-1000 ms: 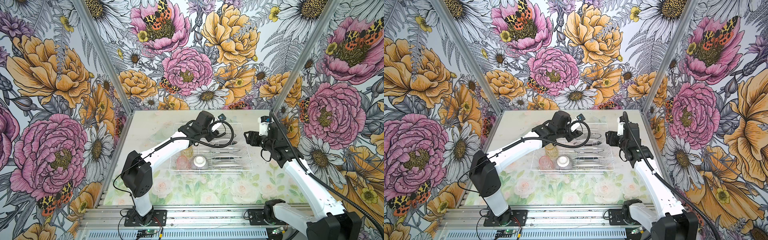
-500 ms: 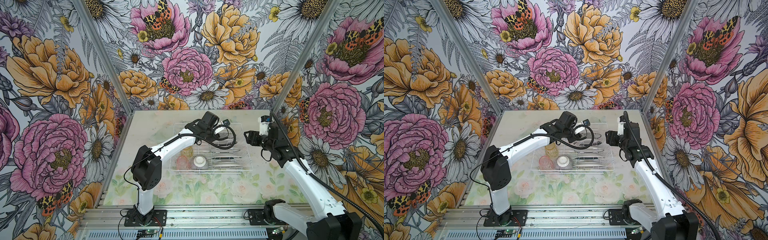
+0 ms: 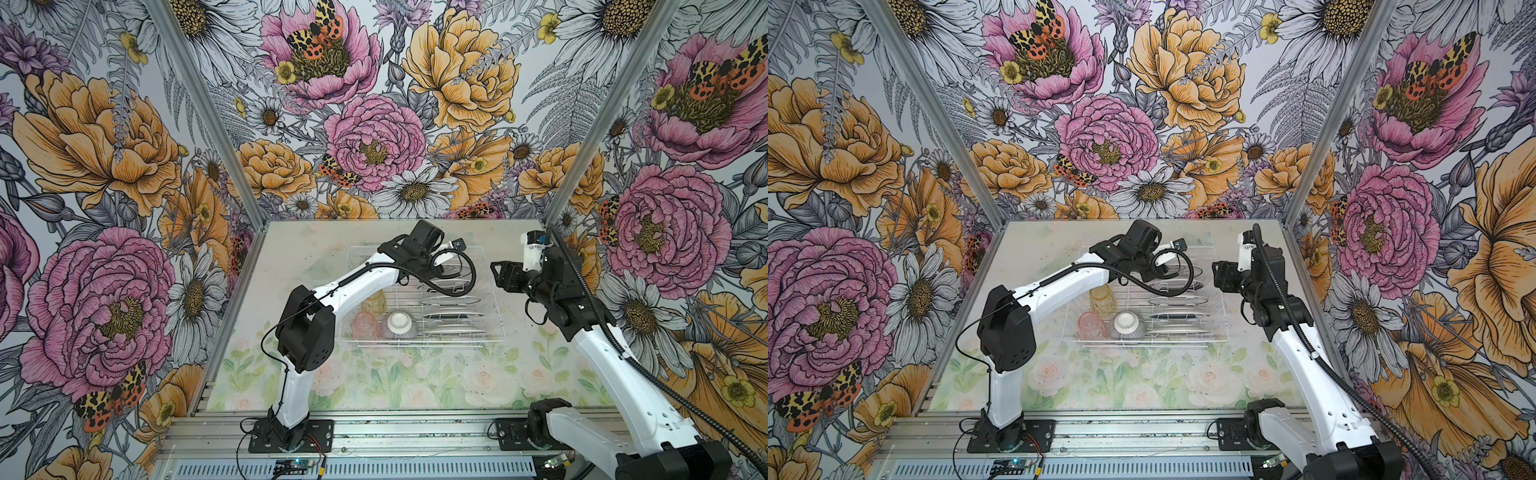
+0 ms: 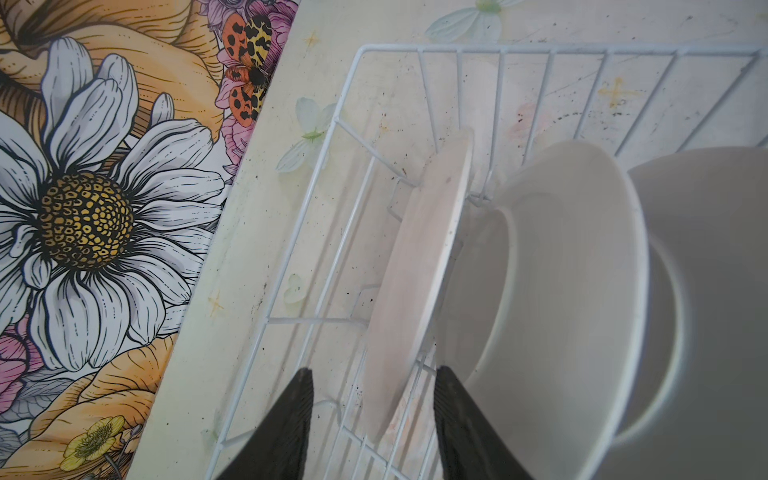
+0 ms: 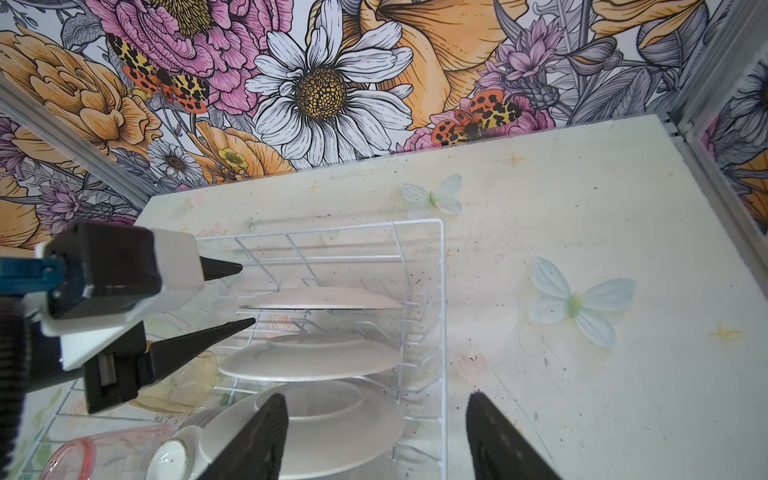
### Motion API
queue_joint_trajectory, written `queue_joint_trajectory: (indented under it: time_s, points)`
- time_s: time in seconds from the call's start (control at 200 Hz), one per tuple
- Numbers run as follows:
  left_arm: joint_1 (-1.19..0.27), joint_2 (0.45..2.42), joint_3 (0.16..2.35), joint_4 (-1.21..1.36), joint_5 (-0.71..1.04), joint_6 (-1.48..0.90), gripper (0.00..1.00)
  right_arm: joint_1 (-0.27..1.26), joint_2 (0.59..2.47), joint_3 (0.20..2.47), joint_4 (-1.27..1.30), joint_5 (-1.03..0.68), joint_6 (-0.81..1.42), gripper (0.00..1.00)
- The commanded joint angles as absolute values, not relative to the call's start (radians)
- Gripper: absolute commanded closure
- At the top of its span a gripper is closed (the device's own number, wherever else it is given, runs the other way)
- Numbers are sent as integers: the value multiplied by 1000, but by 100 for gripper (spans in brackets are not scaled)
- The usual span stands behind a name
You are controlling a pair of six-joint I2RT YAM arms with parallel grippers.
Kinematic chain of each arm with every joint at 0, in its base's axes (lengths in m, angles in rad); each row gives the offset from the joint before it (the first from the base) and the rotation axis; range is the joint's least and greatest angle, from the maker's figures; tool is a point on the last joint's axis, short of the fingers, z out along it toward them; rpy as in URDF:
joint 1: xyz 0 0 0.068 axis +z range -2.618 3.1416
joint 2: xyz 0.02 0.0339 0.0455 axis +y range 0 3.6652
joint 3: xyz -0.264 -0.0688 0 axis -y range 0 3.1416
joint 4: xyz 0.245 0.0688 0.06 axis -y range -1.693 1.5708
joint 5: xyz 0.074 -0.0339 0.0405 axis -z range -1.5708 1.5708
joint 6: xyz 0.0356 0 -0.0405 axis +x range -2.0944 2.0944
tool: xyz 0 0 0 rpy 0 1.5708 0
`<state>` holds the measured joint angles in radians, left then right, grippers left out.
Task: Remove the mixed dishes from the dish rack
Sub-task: 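Reach the left gripper over the rack toward the plates while the right arm rises, then lower the left gripper onto the rim of the printed plate and close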
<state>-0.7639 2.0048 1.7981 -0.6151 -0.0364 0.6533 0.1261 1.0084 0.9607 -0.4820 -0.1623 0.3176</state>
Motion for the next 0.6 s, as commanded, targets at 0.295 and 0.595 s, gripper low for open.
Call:
queue_joint_trajectory:
  time_s: [0.295,0.595]
  points:
    - [-773,2082,1873,-605,-128,675,59,131,950,953,-479,-146,307,29]
    - [-772,2095,1871,-565,-147,670,66,130,951,942,-479,-149,301,29]
